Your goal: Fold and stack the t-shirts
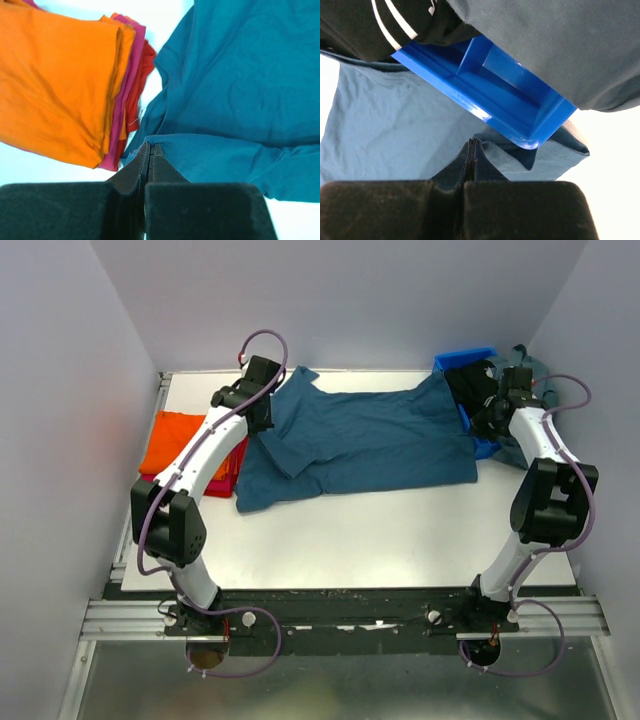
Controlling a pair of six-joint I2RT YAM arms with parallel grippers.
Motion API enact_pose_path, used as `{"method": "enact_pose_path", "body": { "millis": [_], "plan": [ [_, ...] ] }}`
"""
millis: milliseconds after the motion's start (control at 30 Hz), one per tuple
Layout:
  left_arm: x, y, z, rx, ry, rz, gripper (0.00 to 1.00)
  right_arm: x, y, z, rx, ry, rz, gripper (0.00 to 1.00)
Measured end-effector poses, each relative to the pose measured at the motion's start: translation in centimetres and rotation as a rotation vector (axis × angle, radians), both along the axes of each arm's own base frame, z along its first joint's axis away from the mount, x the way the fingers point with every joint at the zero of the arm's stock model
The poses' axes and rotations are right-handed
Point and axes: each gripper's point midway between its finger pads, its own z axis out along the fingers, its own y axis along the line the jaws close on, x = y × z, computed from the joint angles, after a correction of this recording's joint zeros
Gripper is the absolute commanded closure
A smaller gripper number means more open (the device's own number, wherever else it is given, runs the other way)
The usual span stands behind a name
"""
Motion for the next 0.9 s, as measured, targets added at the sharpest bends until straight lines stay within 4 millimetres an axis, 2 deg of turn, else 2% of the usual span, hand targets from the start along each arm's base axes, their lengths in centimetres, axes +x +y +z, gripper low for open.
{"method": "enact_pose_path", "body": {
  "millis": [433, 733, 767, 800, 833, 867, 900],
  "plan": [
    [4.9, -2.2, -0.2, -0.001, 0.023, -0.028, 1.0, -0.1, -0.2, -1.1, -0.005, 0.038, -0.009, 0.99],
    [6.8, -2.7, -0.3, 0.008, 0.028, -0.033, 1.0, -0.1, -0.3, -1.3, -0.009, 0.041, -0.007, 0.99],
    [7.0, -2.7, -0.3, 0.008, 0.029, -0.031, 1.0, -0.1, -0.3, -1.3, -0.011, 0.041, -0.005, 0.97],
    [7.2, -2.6, -0.5, 0.009, 0.032, -0.028, 0.84, 0.0, -0.3, -1.2, -0.013, 0.04, -0.003, 0.88],
    [7.4, -2.5, -0.6, 0.01, 0.035, -0.025, 0.55, 0.1, -0.4, -1.1, -0.015, 0.039, 0.002, 0.62],
    [7.5, -2.3, -0.7, 0.011, 0.037, -0.021, 0.31, 0.2, -0.4, -1.0, -0.019, 0.035, 0.006, 0.53],
    [7.7, -2.1, -0.7, 0.015, 0.043, -0.022, 0.21, 0.3, -0.4, -0.9, -0.02, 0.031, 0.007, 0.49]
  ]
}}
